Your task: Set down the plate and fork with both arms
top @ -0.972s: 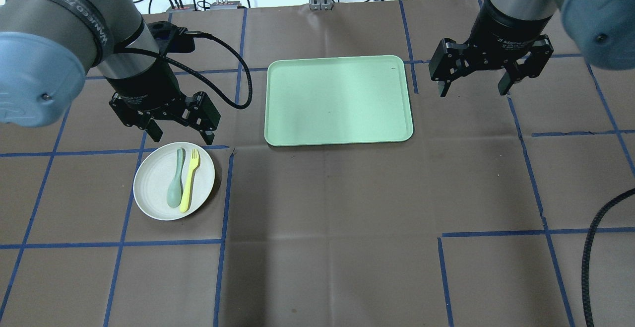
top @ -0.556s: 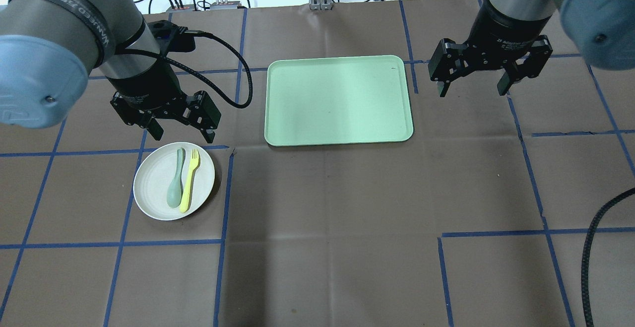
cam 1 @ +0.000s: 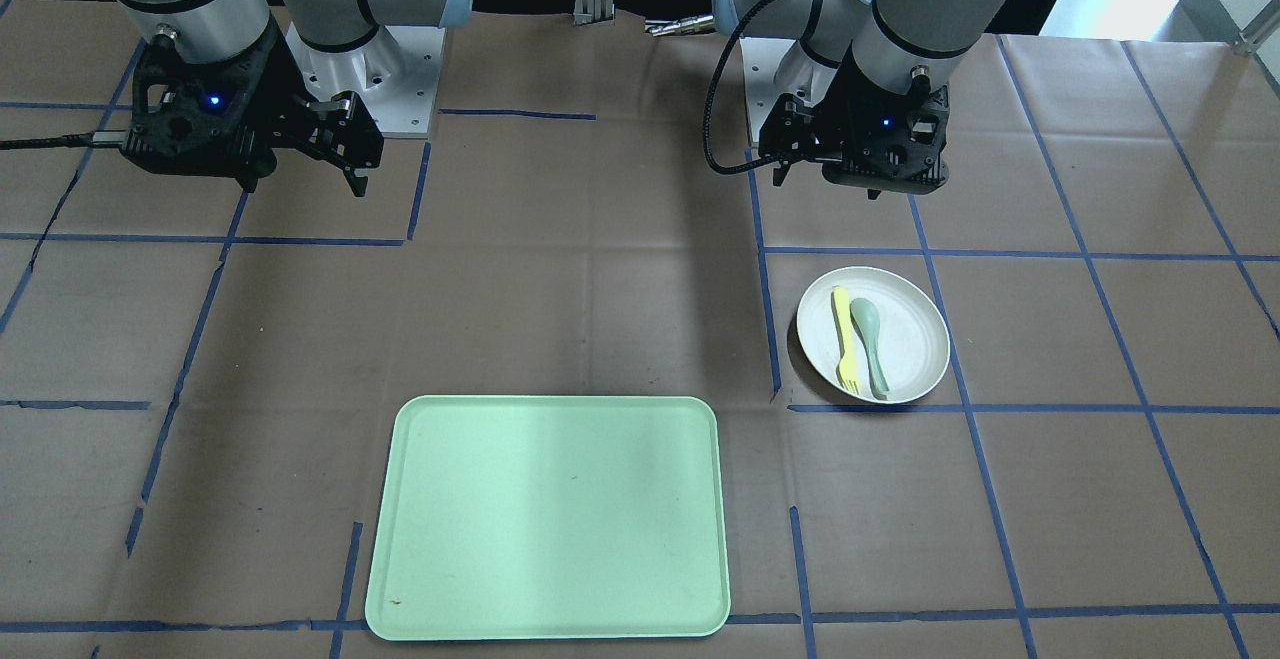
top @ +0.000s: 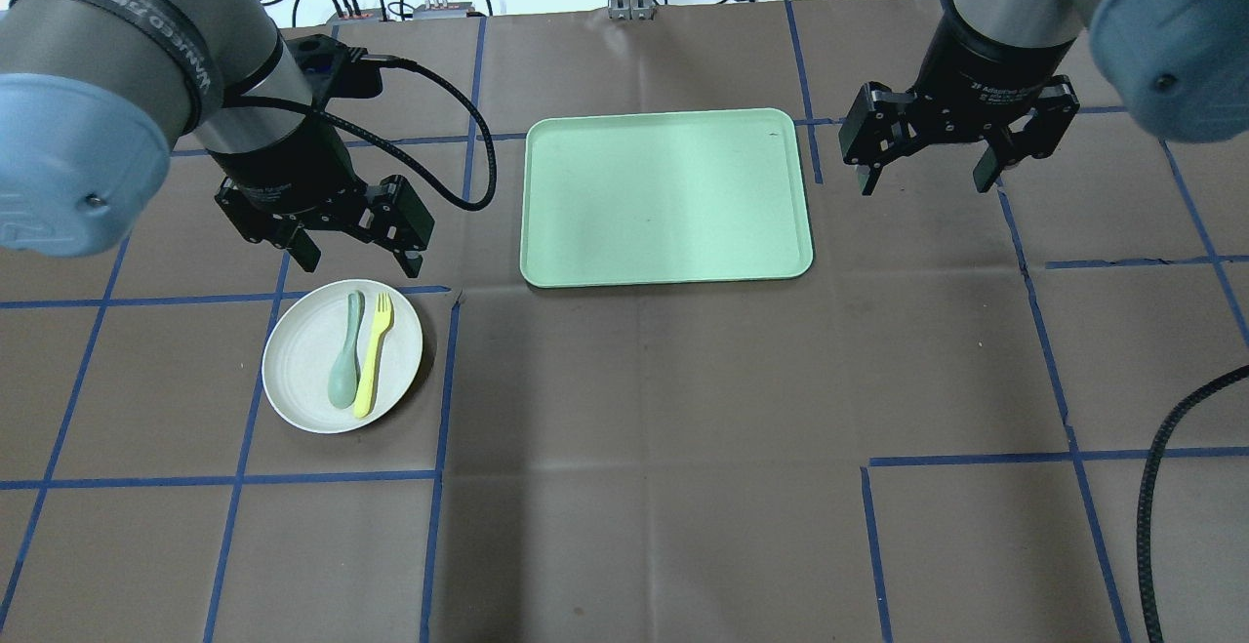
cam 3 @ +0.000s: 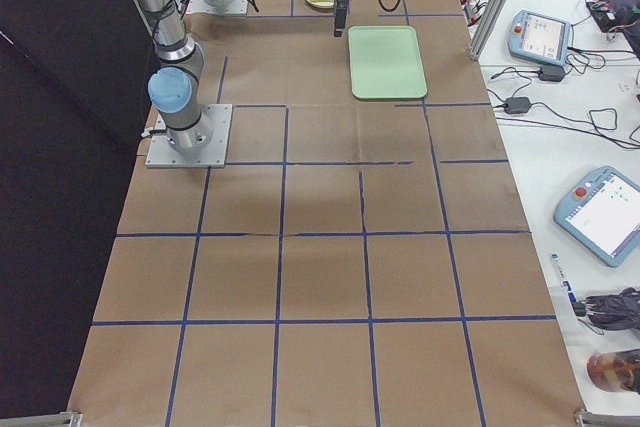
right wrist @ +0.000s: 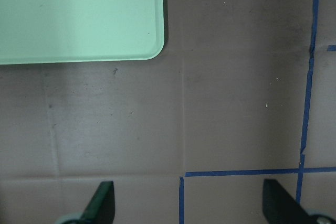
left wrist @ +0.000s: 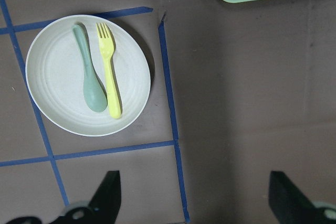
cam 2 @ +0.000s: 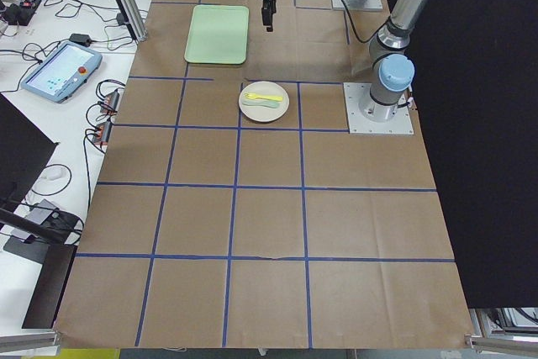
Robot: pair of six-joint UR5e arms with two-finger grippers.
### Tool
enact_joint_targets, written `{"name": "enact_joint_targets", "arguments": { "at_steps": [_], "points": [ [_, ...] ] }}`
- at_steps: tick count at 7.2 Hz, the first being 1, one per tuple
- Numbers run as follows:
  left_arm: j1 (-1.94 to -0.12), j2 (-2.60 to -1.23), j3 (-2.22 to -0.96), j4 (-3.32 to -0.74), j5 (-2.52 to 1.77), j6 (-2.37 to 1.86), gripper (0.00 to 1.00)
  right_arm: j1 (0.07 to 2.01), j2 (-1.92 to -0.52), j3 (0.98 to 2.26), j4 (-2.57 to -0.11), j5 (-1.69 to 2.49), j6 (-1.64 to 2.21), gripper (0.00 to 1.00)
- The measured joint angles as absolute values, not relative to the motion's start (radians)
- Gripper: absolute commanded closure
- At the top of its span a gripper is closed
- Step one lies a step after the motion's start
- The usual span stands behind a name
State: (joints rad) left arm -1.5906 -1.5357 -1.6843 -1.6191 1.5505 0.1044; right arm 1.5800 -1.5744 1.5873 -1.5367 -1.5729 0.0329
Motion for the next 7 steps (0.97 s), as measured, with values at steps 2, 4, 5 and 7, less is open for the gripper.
{"name": "enact_joint_targets", "arguments": {
  "at_steps": [2, 4, 5, 7],
  "points": [
    [-1.587, -1.544, -1.683, -1.617, 1.552, 0.105, 0.00, 1.580, -1.573, 1.589, -1.538, -1.576, 0.032, 0.00],
    [-1.552, -1.552, -1.695, -1.617, 1.552, 0.113, 0.00, 1.579, -1.572, 1.591, -1.538, -1.579, 0.030, 0.00],
    [-1.519, -1.552, -1.726, -1.598, 1.551, 0.144, 0.00, 1.579, -1.572, 1.592, -1.538, -1.579, 0.030, 0.00],
    [-1.430, -1.551, -1.844, -1.458, 1.550, 0.278, 0.00, 1.578, -1.572, 1.592, -1.538, -1.579, 0.030, 0.00]
  ]
}}
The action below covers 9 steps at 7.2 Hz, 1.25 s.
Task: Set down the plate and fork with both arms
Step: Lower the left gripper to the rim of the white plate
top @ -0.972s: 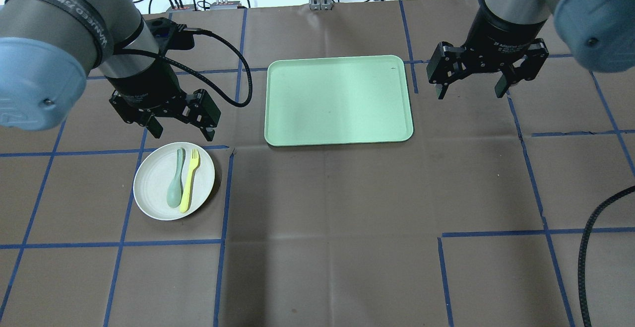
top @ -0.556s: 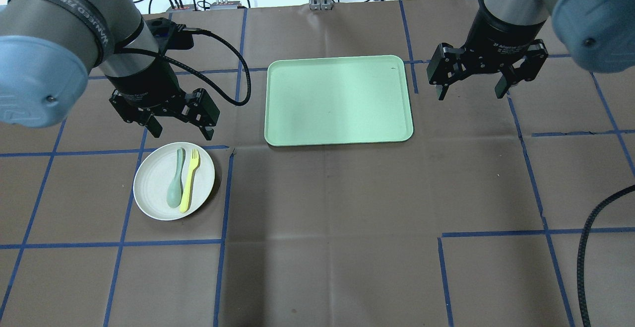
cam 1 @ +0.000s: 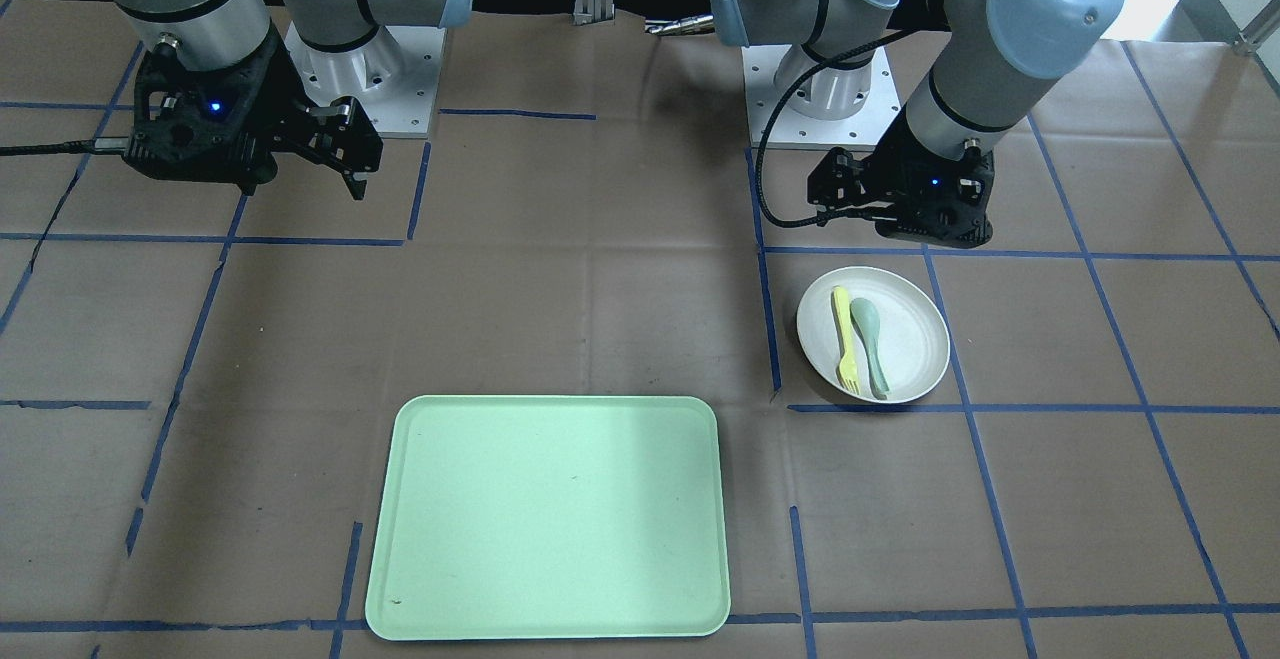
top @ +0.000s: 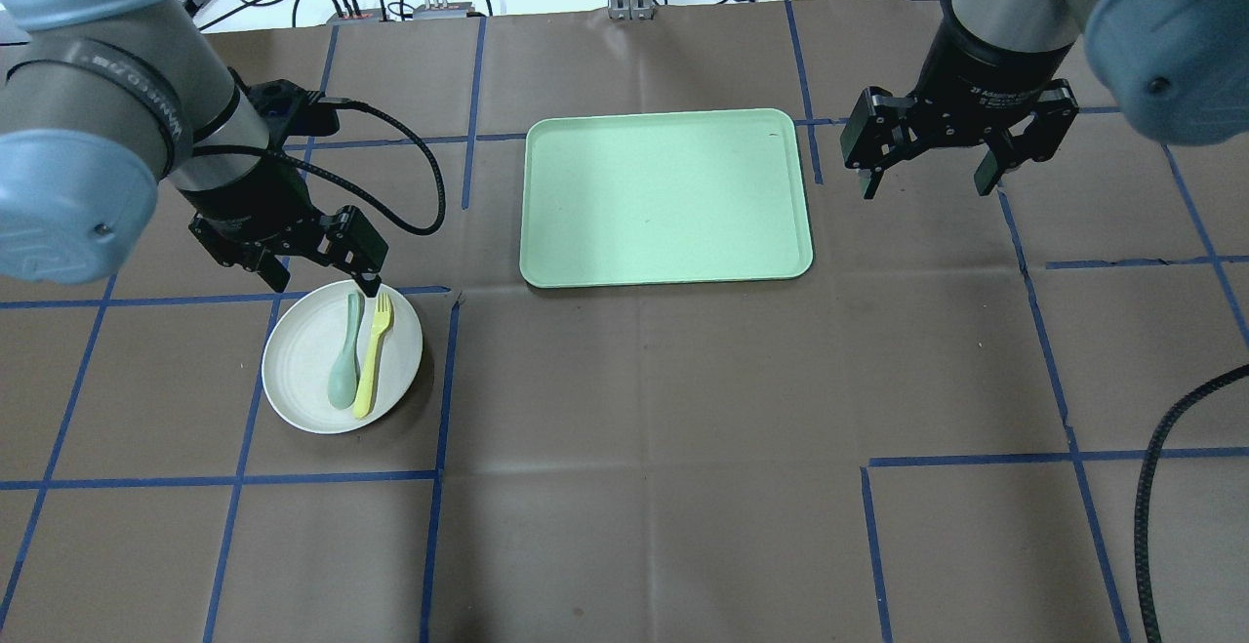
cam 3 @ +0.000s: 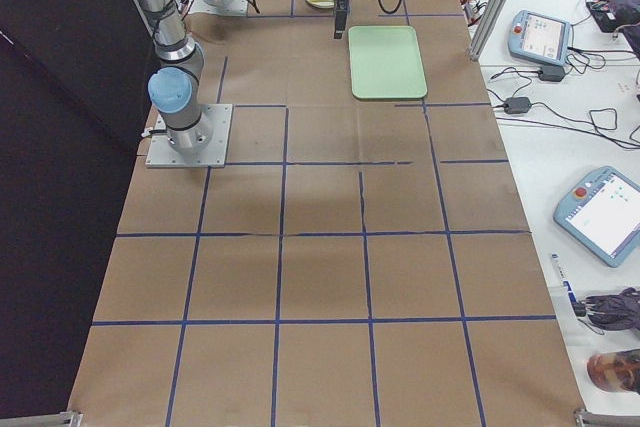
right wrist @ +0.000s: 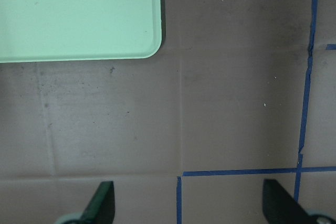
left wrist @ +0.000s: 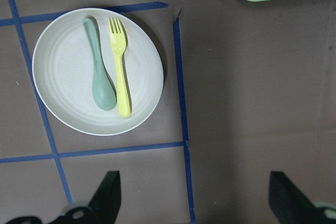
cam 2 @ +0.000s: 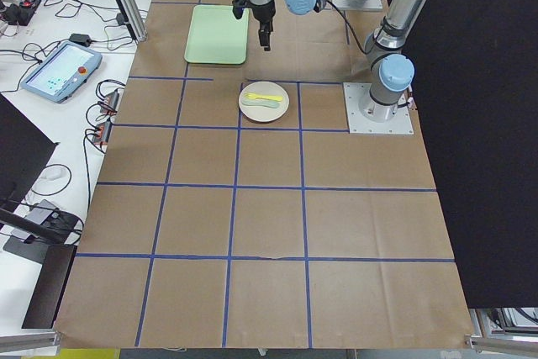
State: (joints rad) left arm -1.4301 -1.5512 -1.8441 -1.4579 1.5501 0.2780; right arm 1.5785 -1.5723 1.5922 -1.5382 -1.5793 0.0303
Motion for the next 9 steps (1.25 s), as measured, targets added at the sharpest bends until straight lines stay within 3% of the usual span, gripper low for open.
{"name": "enact_joint_targets", "arguments": {
  "at_steps": [4, 7, 8, 9],
  "points": [
    [-1.208, -1.592, -2.055, -1.187, 1.537, 0.580, 0.00, 1.578, -1.572, 1.592, -1.536, -1.583, 0.031, 0.00],
    [-1.093, -1.748, -2.073, -1.057, 1.527, 0.639, 0.00, 1.578, -1.572, 1.591, -1.536, -1.584, 0.031, 0.00],
    [-1.068, -1.784, -2.075, -1.034, 1.500, 0.644, 0.02, 1.578, -1.572, 1.591, -1.536, -1.585, 0.031, 0.00],
    [-1.057, -1.803, -2.078, -1.014, 1.463, 0.648, 0.16, 1.579, -1.573, 1.591, -1.536, -1.585, 0.031, 0.00]
  ]
}}
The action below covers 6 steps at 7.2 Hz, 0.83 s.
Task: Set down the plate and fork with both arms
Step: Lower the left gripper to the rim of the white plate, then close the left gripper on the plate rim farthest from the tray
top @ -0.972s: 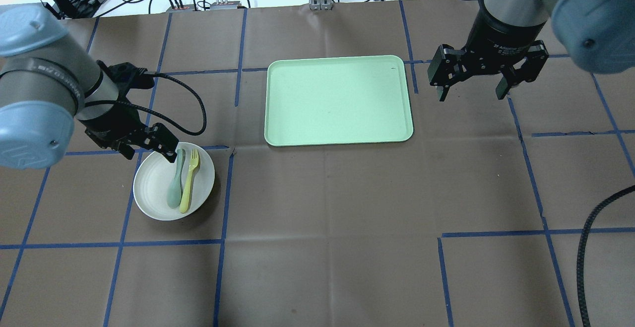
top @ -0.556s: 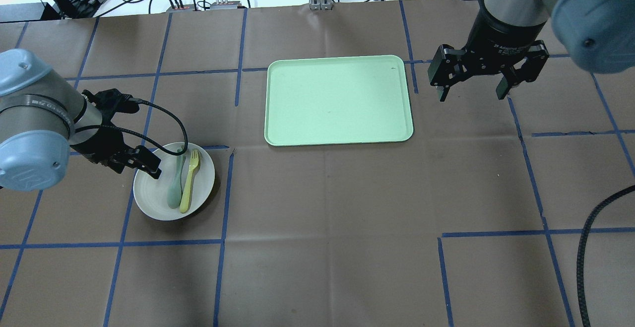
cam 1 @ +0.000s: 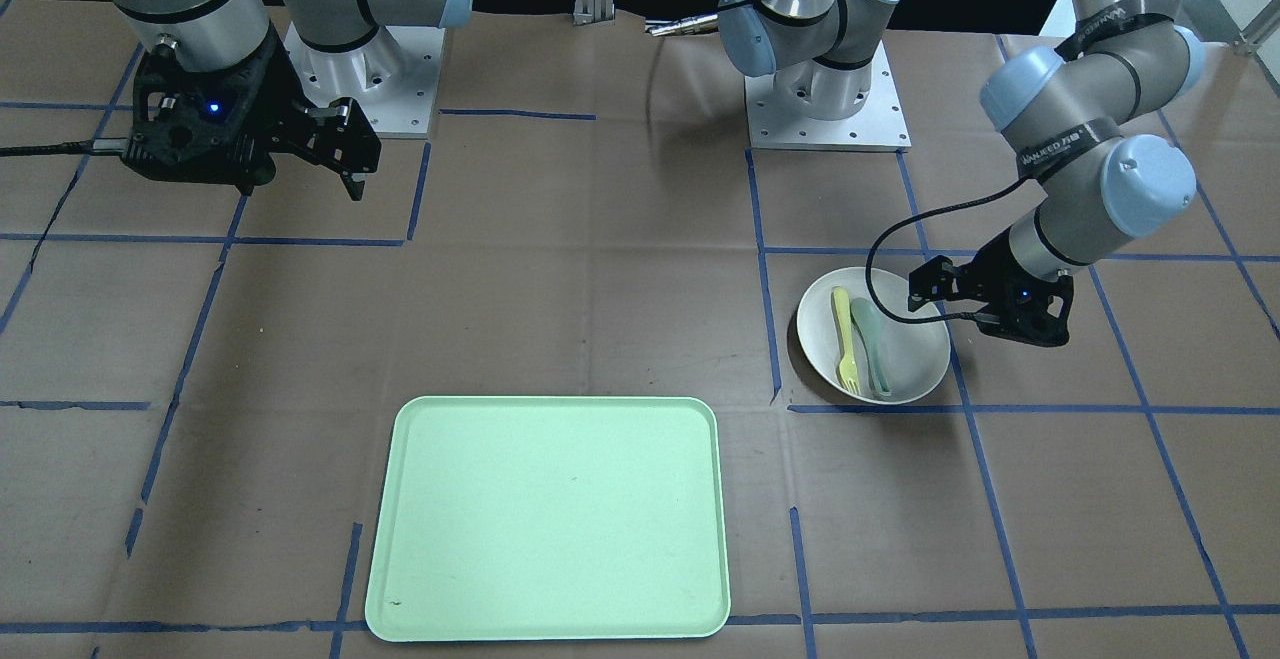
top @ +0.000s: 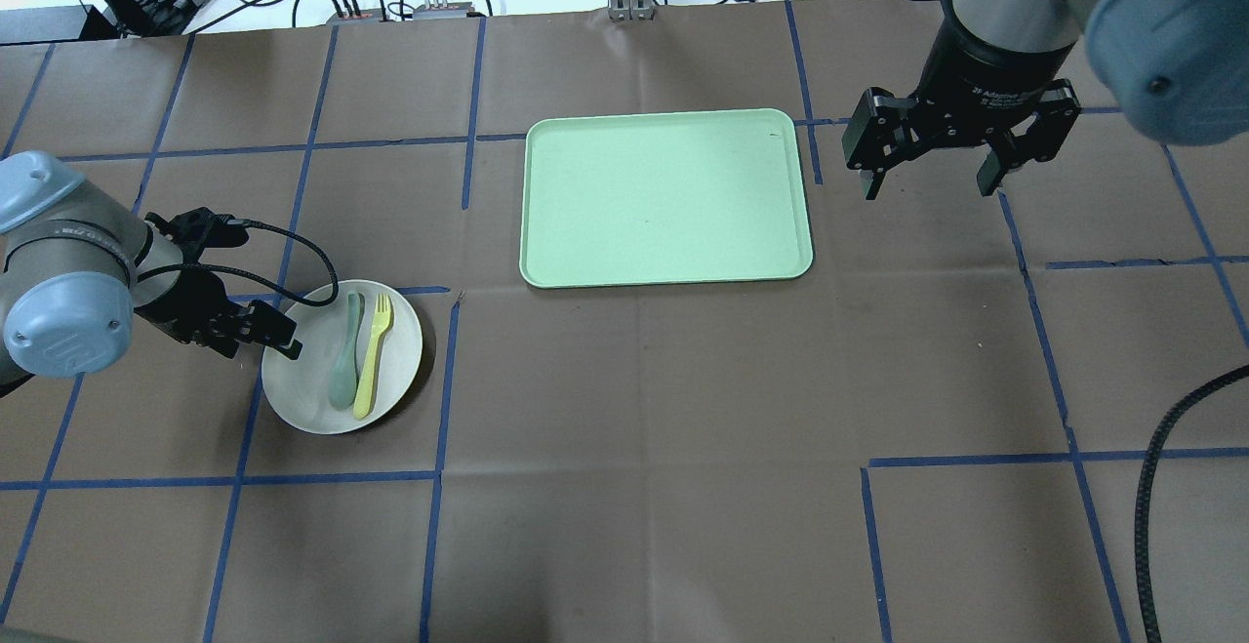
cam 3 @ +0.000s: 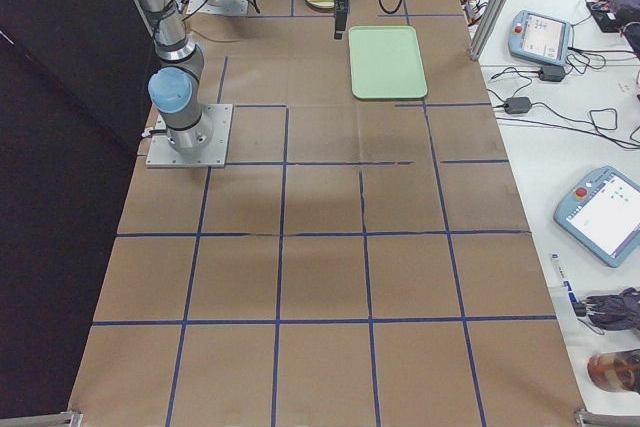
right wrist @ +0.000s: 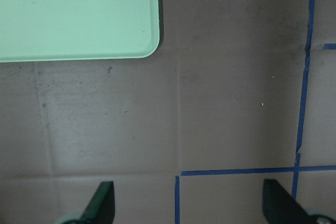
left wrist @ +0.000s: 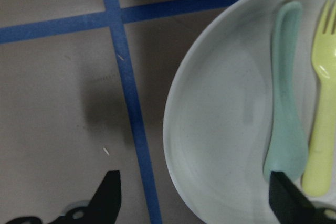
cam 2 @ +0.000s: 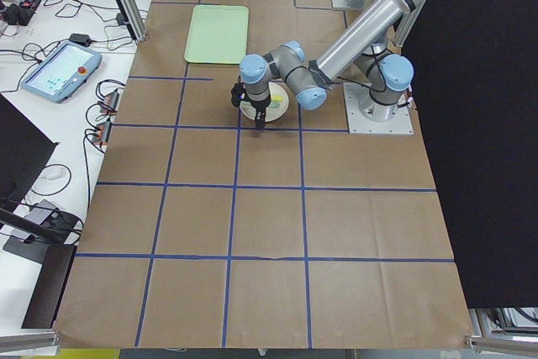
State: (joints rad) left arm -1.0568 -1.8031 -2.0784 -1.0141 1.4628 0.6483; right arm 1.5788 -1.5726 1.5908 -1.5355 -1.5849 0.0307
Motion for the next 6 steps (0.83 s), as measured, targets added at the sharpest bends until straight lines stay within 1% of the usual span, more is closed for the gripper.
{"name": "enact_joint_targets", "arguments": {
  "at_steps": [1, 2, 4, 5, 6],
  "points": [
    [-1.053, -1.813, -2.081, -1.001, 1.444, 0.651, 0.16, 1.579, -1.573, 1.591, -1.536, -1.584, 0.031, 0.00],
    [-1.050, -1.818, -2.082, -0.996, 1.438, 0.652, 0.19, 1.580, -1.573, 1.591, -1.536, -1.583, 0.031, 0.00],
    [-1.049, -1.822, -2.083, -0.996, 1.438, 0.652, 0.31, 1.580, -1.573, 1.591, -1.536, -1.578, 0.031, 0.00],
    [-1.048, -1.825, -2.083, -0.997, 1.438, 0.651, 0.31, 1.580, -1.573, 1.591, -1.536, -1.577, 0.031, 0.00],
    [-1.046, -1.833, -2.082, -0.997, 1.439, 0.649, 0.34, 1.580, -1.573, 1.591, -1.536, -1.576, 0.031, 0.00]
  ]
}}
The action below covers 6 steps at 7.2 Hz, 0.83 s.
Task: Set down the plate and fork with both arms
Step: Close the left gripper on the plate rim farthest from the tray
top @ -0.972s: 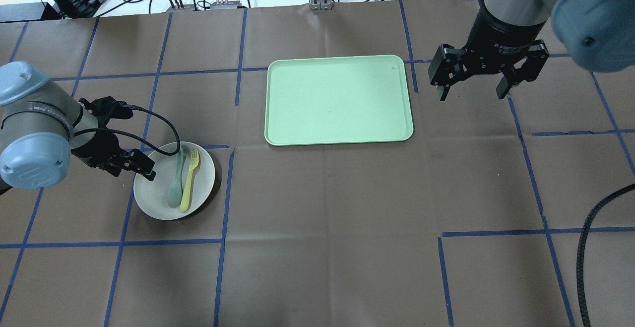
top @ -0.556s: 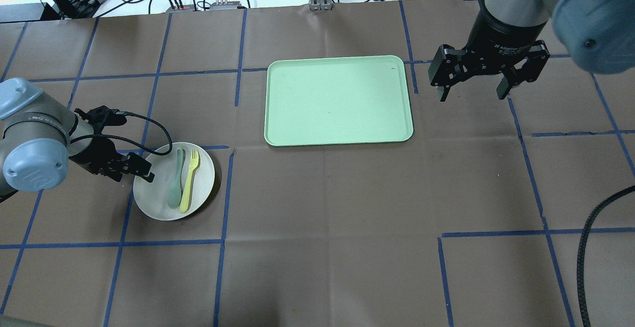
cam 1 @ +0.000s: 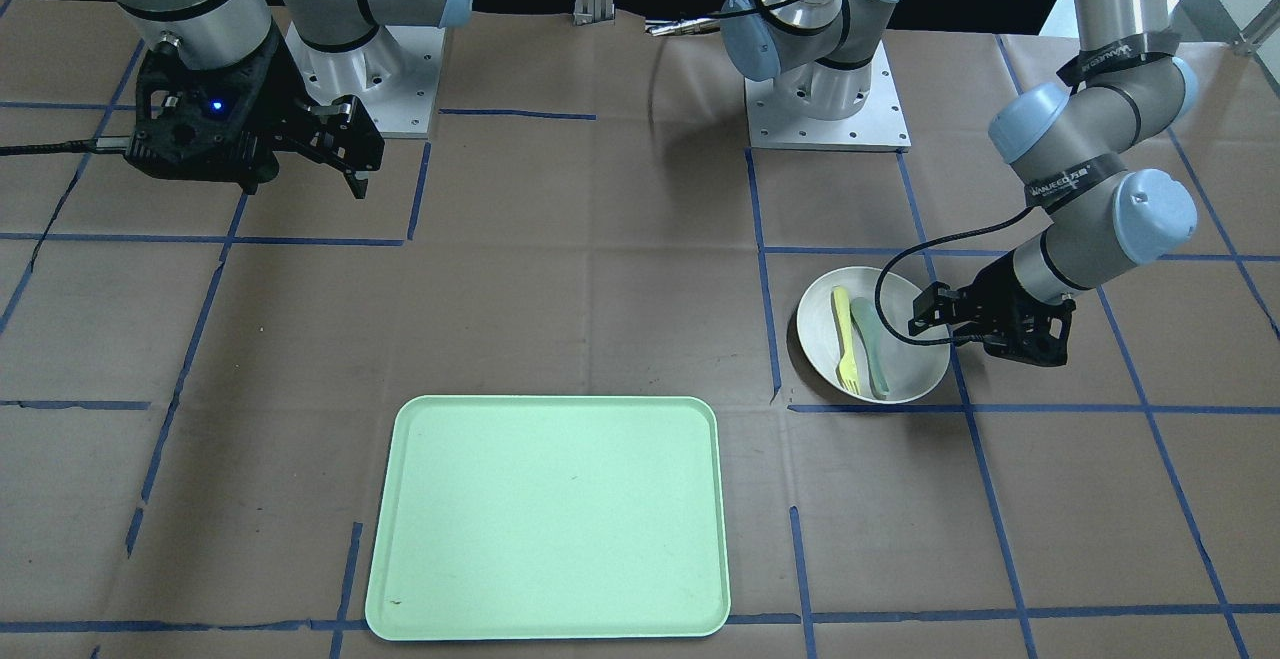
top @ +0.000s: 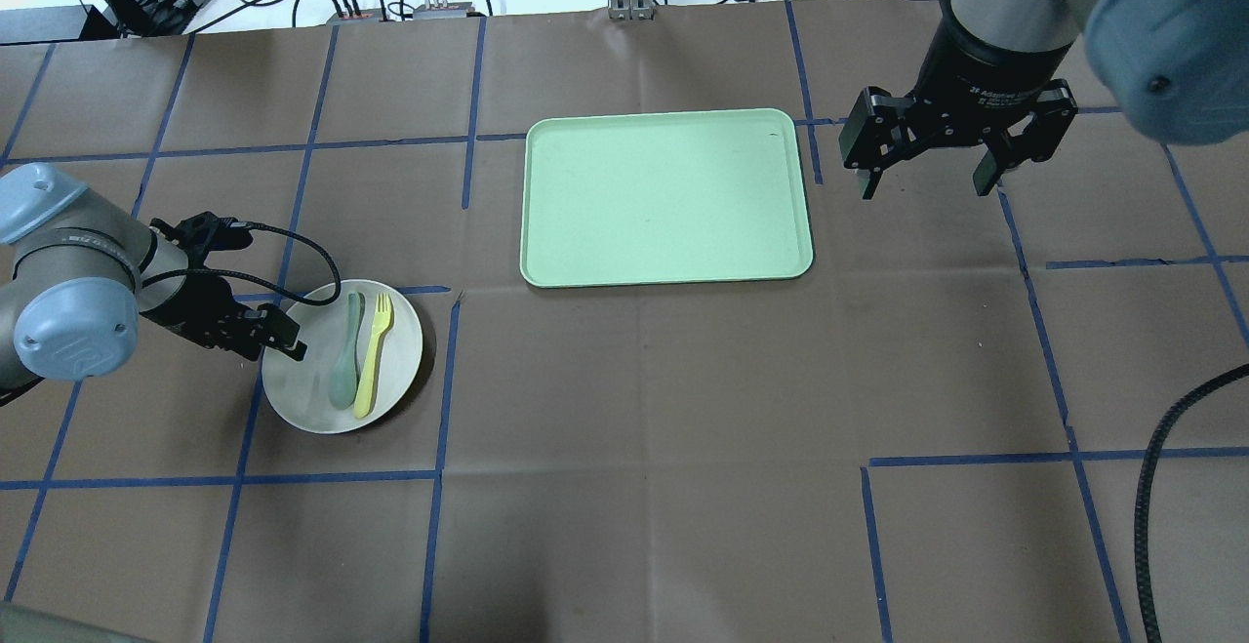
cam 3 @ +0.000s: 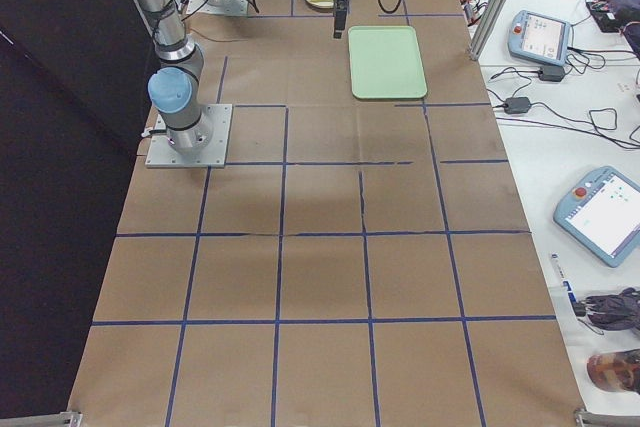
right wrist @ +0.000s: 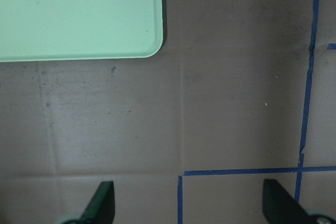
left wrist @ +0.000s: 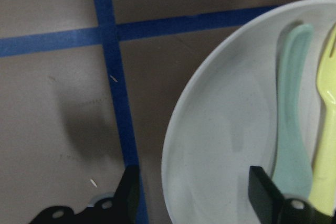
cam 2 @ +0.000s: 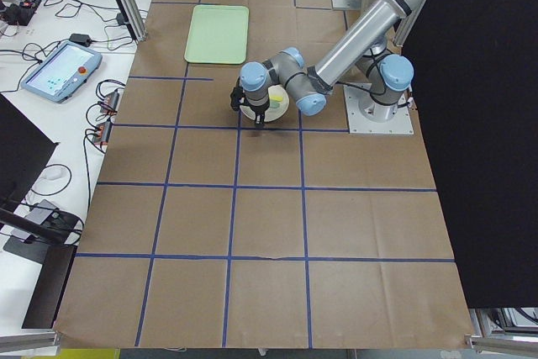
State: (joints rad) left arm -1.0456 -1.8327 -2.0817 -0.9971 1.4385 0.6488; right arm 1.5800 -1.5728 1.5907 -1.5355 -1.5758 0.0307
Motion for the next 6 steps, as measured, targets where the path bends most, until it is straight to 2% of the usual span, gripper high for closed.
{"name": "enact_joint_targets", "arguments": {
  "at_steps": [2, 6],
  "points": [
    [-1.034, -1.849, -2.080, -0.997, 1.439, 0.646, 0.42, 1.580, -1.572, 1.591, -1.536, -1.575, 0.031, 0.00],
    [-1.017, -1.853, -2.081, -0.997, 1.439, 0.648, 0.70, 1.580, -1.572, 1.592, -1.536, -1.575, 0.031, 0.00]
  ]
}}
